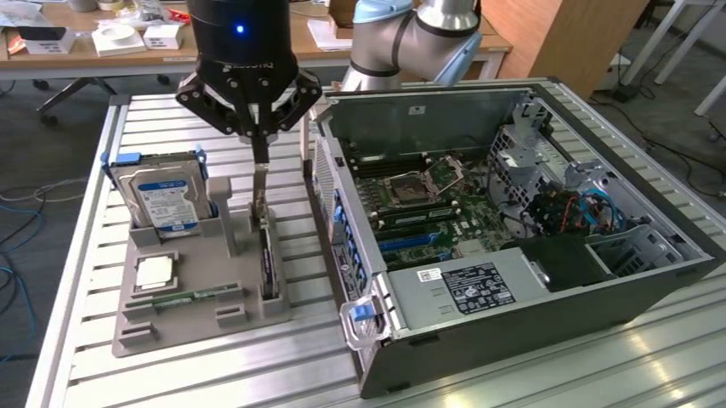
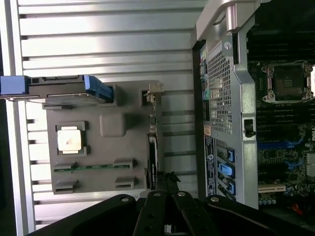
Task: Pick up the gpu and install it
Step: 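Reach for the gpu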
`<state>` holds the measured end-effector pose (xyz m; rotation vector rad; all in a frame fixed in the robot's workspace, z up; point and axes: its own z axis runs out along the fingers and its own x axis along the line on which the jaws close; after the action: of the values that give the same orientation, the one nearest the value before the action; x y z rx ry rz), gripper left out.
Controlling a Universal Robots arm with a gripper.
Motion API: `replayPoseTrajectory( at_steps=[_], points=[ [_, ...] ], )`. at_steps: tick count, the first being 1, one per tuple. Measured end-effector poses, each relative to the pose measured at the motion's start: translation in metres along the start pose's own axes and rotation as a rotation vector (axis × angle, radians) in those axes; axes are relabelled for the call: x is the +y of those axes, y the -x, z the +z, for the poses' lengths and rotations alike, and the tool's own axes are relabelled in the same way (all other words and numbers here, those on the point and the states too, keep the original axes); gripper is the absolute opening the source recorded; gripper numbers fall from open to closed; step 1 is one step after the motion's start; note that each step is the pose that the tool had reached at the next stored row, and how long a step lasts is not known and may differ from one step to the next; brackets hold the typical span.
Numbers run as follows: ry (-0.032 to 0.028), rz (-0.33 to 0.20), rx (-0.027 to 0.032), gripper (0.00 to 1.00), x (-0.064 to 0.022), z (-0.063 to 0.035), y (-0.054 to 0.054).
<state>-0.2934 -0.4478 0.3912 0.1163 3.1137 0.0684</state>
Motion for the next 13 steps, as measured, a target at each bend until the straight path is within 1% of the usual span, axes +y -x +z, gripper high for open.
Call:
replayPoseTrajectory(
  at_steps=[5, 7, 11, 13],
  points=[
    [0.0000, 0.000, 0.0001, 0.10, -0.0108, -0.0005, -0.002],
    [-0.0001, 0.000, 0.0000, 0.10, -0.0120, -0.0006, -0.004],
    [0.0000, 0.000, 0.0000, 0.10, -0.0128, -0.0006, -0.013],
    [0.0000, 0.000, 0.0000, 0.10, -0.0129, -0.0007, -0.015]
  ],
)
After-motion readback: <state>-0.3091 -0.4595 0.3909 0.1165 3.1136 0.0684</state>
